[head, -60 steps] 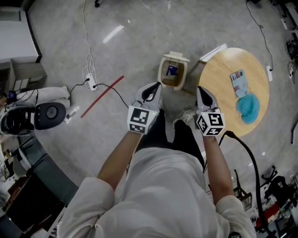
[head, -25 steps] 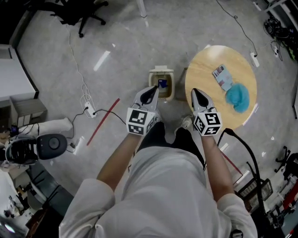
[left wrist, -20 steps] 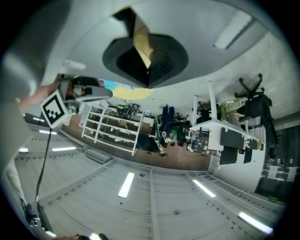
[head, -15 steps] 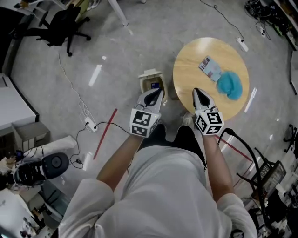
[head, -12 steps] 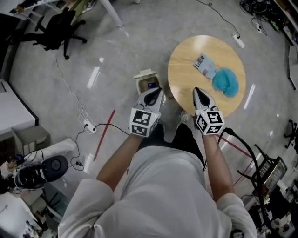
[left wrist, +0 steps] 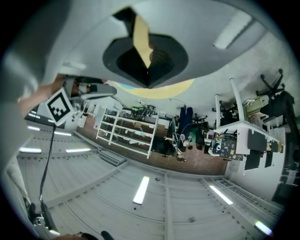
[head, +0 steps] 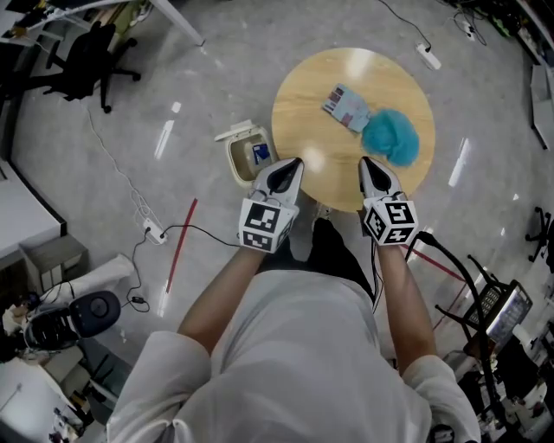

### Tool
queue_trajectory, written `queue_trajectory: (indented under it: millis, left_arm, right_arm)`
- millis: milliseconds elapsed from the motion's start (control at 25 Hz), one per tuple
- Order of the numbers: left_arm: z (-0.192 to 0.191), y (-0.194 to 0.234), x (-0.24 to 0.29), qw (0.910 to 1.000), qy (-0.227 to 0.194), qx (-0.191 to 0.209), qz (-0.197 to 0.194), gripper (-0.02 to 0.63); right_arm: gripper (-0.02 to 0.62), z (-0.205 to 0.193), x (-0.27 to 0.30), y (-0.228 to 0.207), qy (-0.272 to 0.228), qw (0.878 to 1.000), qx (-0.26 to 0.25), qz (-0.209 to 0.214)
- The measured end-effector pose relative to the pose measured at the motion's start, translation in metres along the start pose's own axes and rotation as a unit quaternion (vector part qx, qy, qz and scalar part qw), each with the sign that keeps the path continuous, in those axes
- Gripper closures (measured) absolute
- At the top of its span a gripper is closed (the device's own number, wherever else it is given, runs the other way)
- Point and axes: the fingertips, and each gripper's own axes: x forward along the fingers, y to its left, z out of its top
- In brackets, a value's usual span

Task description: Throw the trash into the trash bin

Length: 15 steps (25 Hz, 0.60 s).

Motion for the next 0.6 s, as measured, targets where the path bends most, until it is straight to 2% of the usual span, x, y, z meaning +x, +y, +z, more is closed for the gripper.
queue_trajectory:
  millis: [400,600]
  left_arm:
    - [-0.008,-0.04,0.048,0.9998,0.019,-0.005,0.008,0.6]
    - [-0.014,-0.05,0.07,0.9995,0.026,-0.008,0.017,0.601]
  right_arm:
    - [0.59,-0.018,-0.01,-0.079,0.027,0.999,-0.009,-0.023]
    - [0.551,-0.036,-0.004,-0.125,0.054,0.998,-0.007,-0.04]
